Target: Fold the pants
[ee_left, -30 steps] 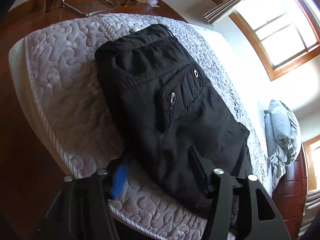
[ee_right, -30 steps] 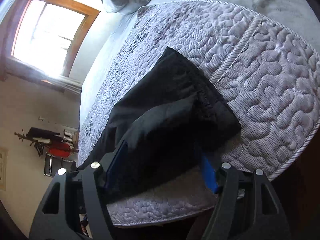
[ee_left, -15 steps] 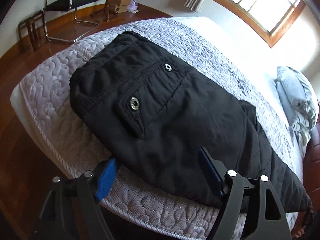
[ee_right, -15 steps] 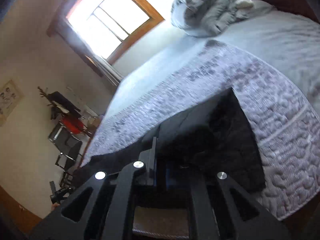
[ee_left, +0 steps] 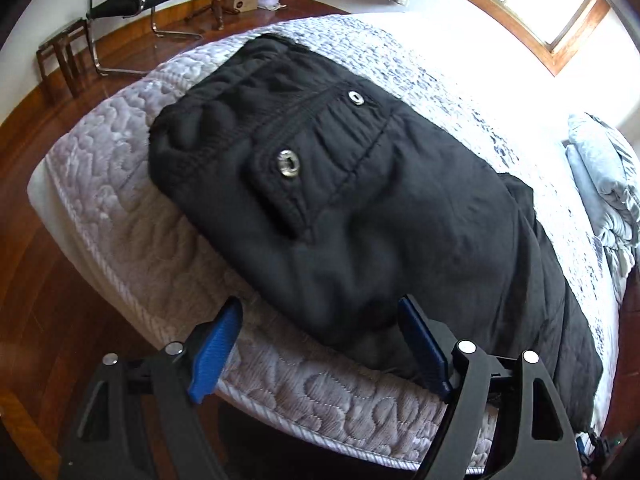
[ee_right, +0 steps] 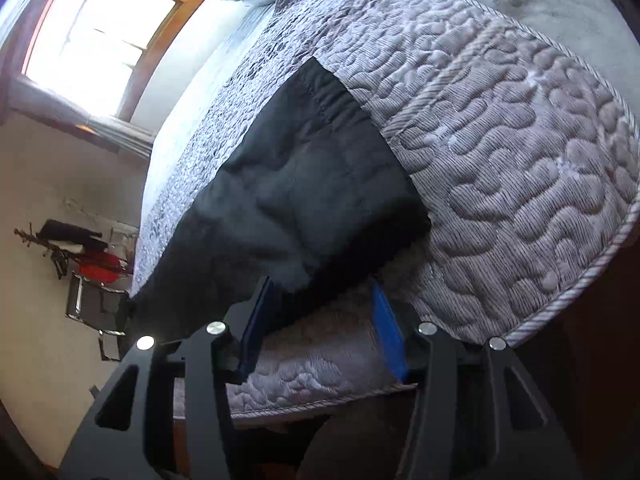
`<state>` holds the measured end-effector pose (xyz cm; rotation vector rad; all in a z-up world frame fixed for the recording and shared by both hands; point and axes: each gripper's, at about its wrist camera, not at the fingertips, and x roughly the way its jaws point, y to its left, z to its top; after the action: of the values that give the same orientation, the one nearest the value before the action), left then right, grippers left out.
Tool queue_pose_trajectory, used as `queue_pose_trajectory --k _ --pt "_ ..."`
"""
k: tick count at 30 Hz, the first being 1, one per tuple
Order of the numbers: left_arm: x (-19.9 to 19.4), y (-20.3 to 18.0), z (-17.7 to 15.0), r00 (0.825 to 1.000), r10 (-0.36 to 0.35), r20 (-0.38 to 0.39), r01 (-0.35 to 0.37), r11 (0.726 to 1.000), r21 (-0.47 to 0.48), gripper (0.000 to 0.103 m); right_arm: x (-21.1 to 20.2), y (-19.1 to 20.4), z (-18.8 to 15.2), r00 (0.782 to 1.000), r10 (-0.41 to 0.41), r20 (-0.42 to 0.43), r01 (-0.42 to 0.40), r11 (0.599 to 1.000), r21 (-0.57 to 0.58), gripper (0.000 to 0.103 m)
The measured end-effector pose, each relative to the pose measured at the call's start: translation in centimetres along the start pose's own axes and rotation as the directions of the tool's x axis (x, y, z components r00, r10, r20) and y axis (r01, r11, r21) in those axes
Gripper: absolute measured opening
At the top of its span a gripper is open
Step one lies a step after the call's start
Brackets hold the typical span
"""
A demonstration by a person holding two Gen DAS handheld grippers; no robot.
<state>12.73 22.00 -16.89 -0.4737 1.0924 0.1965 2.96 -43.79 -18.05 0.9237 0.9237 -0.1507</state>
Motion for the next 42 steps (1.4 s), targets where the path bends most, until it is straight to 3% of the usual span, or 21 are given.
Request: queue_pose_trajectory --k 3,8,15,17,21,23,26,30,36,38,39,40,42 --pt "0.0 0.6 -0.3 1.000 -0.002 -0.006 0.002 1.000 -0.020 0.084 -0.1 -1.5 -0.3 0.996 0.087 0.018 -0.088 0.992 0.093 0.060" --pt "-0.3 3.3 -0.8 0.998 -0.062 -0.012 0.060 0.989 -0.134 0.089 0.5 -2.7 0.1 0.991 0.132 0.036 -0.137 0.977 0.166 0.063" --pt "1.0 7.1 0.1 0.977 -0.210 -0.044 0.185 0.927 -0.328 0.093 2.8 -2.7 1.3 0.986 0.166 0.023 -0.167 0.959 0.227 0.062" --pt "1.5 7.5 0.5 0.970 -0.239 -0.047 0.208 0.913 -0.352 0.094 3.4 -2.1 1.6 0.987 0.157 0.021 -0.158 0.964 0.216 0.054" --pt "2.1 8.3 1.1 0.965 -0.257 -0.046 0.214 0.881 -0.423 0.096 3.9 -1.9 1.9 0.988 0.152 0.001 -0.148 0.963 0.223 0.049" --pt "1.7 8.4 1.3 0.958 -0.287 -0.009 0.254 0.862 -0.439 0.095 4.3 -1.6 1.9 0.990 0.141 -0.004 -0.136 0.963 0.232 0.049" --pt "-0.1 8.3 1.7 0.927 -0.370 0.054 0.359 0.840 -0.408 0.094 4.5 -0.7 2.2 0.993 0.120 -0.006 -0.117 0.973 0.200 0.049" --pt "0.2 7.9 2.5 0.936 -0.349 0.045 0.338 0.857 -0.389 0.094 4.8 -0.2 2.4 0.994 0.105 -0.015 -0.100 0.978 0.182 0.050" --pt "1.6 8.4 2.5 0.928 -0.371 0.046 0.353 0.829 -0.434 0.094 5.1 -0.1 2.5 0.994 0.107 -0.018 -0.102 0.978 0.179 0.051" --pt "1.5 8.5 2.3 0.921 -0.384 0.068 0.373 0.818 -0.438 0.091 5.3 -0.2 2.6 0.994 0.108 -0.021 -0.103 0.979 0.176 0.051" --pt "1.7 8.4 2.1 0.923 -0.379 0.069 0.369 0.817 -0.443 0.081 5.3 -0.3 2.7 0.994 0.108 -0.023 -0.102 0.979 0.174 0.051" --pt "1.8 8.6 2.0 0.926 -0.371 0.073 0.363 0.816 -0.451 0.061 5.4 -0.4 2.7 0.994 0.107 -0.024 -0.102 0.979 0.177 0.053" --pt "2.3 9.1 1.8 0.923 -0.376 0.078 0.367 0.805 -0.466 0.045 5.5 -0.6 2.8 0.992 0.121 -0.024 -0.114 0.975 0.192 0.058"
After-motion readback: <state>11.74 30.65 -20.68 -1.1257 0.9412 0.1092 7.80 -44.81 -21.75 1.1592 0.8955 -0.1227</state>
